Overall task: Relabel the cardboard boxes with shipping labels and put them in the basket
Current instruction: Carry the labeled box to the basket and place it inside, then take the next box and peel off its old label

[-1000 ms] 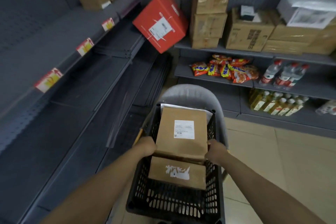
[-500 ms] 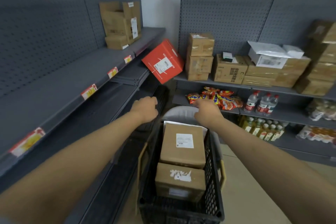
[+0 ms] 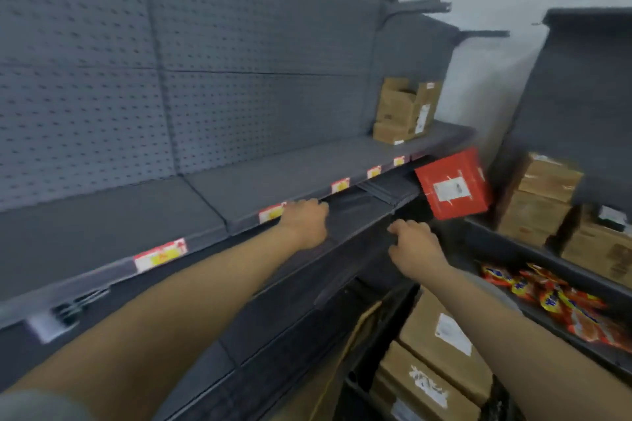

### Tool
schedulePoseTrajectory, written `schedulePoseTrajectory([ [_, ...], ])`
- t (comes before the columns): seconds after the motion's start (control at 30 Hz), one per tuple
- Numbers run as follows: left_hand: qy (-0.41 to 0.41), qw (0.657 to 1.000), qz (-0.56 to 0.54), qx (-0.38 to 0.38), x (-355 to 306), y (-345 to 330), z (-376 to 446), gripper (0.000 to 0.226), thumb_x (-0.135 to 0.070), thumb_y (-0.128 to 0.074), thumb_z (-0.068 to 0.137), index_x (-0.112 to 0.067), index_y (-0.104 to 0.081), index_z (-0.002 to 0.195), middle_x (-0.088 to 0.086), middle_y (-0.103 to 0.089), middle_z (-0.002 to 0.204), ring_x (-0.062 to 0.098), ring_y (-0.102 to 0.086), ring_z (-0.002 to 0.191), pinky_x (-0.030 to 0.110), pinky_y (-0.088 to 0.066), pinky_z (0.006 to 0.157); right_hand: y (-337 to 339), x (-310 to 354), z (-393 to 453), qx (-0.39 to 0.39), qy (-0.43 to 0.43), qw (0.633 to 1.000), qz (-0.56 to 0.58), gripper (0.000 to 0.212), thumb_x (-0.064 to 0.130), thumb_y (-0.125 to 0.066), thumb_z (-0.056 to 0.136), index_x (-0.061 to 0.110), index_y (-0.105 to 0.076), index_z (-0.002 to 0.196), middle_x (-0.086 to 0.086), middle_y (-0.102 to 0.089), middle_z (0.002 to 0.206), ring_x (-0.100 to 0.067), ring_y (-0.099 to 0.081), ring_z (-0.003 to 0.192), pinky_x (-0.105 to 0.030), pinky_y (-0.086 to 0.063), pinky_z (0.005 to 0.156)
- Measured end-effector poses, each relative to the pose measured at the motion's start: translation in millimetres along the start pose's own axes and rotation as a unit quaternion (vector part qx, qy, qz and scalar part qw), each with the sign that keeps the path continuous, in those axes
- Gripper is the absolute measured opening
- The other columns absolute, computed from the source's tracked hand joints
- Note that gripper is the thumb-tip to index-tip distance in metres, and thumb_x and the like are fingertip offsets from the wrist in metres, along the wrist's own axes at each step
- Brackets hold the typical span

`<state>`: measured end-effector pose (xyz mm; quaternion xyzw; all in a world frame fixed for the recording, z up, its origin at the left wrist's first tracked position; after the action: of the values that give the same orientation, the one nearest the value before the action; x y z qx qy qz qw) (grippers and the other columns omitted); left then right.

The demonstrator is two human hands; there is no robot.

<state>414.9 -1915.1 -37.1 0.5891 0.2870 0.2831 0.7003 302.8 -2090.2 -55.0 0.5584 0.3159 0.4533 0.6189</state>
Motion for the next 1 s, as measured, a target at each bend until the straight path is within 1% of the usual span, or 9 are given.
schedulePoseTrajectory([
  [0.13,0.139,0.989,-0.027,-0.038,63.1,13.9,-90.7,0.036,-0.016,-0.047,0.092,-0.009,-0.050,0.128,0.016,-0.052,0.129,0.034,-0.050,0.119,0.038,-0.038,0.097,-0.3,83.8,-8.7,-0.018,0.131,0.991,-0.005,0.041,0.023,-0.052,0.092,0.019,-0.048,0.132,-0.006,-0.053,0.130,-0.027,-0.043,0.120,-0.037,-0.041,0.096],
  [0.2,0.205,0.978,-0.019,-0.036,90.7,12.3,-146.8,0.039,-0.017,-0.048,0.091,-0.009,-0.050,0.129,0.016,-0.051,0.131,0.034,-0.049,0.120,0.039,-0.039,0.098,-6.3,132.2,-23.8,-0.014,0.195,0.981,-0.003,0.040,0.023,-0.050,0.093,0.019,-0.047,0.133,-0.005,-0.052,0.130,-0.026,-0.043,0.120,-0.036,-0.039,0.095],
  [0.33,0.311,0.950,0.007,-0.007,142.3,13.5,-271.5,0.042,-0.014,-0.046,0.091,-0.008,-0.045,0.133,0.014,-0.050,0.131,0.033,-0.049,0.119,0.040,-0.038,0.097,-24.1,248.1,-81.2,0.003,0.324,0.946,0.021,0.041,0.019,-0.049,0.092,0.017,-0.048,0.134,-0.005,-0.052,0.133,-0.025,-0.042,0.122,-0.033,-0.036,0.097],
  [0.47,0.428,0.903,0.032,-0.024,194.4,41.1,-412.0,0.040,-0.015,-0.046,0.089,-0.010,-0.049,0.129,0.013,-0.052,0.130,0.033,-0.051,0.119,0.041,-0.040,0.098,-23.5,377.5,-167.1,0.006,0.440,0.896,0.058,0.033,0.017,-0.050,0.090,0.015,-0.056,0.122,-0.008,-0.059,0.124,-0.028,-0.047,0.115,-0.032,-0.040,0.092],
  [0.63,0.568,0.820,0.035,-0.061,248.1,72.9,-600.9,0.036,-0.016,-0.047,0.090,-0.013,-0.051,0.125,0.011,-0.052,0.128,0.032,-0.051,0.118,0.041,-0.038,0.098,-6.4,529.0,-301.4,-0.010,0.583,0.809,0.081,0.033,0.014,-0.048,0.088,0.015,-0.058,0.119,-0.007,-0.061,0.122,-0.028,-0.049,0.115,-0.034,-0.041,0.094],
  [0.7,0.610,0.787,0.042,-0.078,259.4,81.9,-673.7,0.034,-0.021,-0.047,0.092,-0.013,-0.051,0.125,0.012,-0.051,0.128,0.032,-0.051,0.117,0.042,-0.038,0.097,-1.0,584.9,-360.7,-0.006,0.629,0.773,0.078,0.032,0.014,-0.049,0.089,0.015,-0.057,0.120,-0.007,-0.060,0.121,-0.028,-0.047,0.116,-0.034,-0.040,0.094],
  [0.8,0.657,0.746,0.064,-0.086,269.1,100.7,-781.1,0.037,-0.019,-0.050,0.091,-0.013,-0.050,0.127,0.012,-0.052,0.127,0.032,-0.053,0.114,0.042,-0.041,0.095,8.7,667.1,-456.6,-0.025,0.695,0.714,0.077,0.032,0.018,-0.049,0.088,0.018,-0.056,0.120,-0.004,-0.060,0.121,-0.026,-0.046,0.116,-0.035,-0.041,0.095],
  [0.9,0.701,0.703,0.085,-0.082,269.6,121.2,-887.7,0.036,-0.023,-0.048,0.091,-0.013,-0.051,0.126,0.012,-0.054,0.125,0.032,-0.055,0.111,0.040,-0.042,0.089,18.7,730.3,-558.5,-0.013,0.754,0.649,0.098,0.034,0.018,-0.050,0.089,0.019,-0.056,0.123,-0.004,-0.060,0.123,-0.025,-0.048,0.115,-0.035,-0.041,0.093],
  [1.0,0.756,0.645,0.078,-0.073,264.7,137.5,-989.6,0.036,-0.026,-0.050,0.090,-0.012,-0.050,0.123,0.012,-0.052,0.123,0.034,-0.052,0.114,0.043,-0.040,0.093,22.4,775.1,-655.2,-0.002,0.805,0.581,0.123,0.033,0.017,-0.049,0.090,0.018,-0.055,0.122,-0.005,-0.058,0.125,-0.025,-0.049,0.115,-0.034,-0.042,0.096],
])
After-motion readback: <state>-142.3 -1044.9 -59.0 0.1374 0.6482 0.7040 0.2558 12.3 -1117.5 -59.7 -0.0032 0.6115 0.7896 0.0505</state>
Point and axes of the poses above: each hand's wrist, its own z-axis towards the middle knuckle, its own y-axis out of the back of the hand, x = y × z, the point moved 3 cm from there along z, towards the middle knuckle
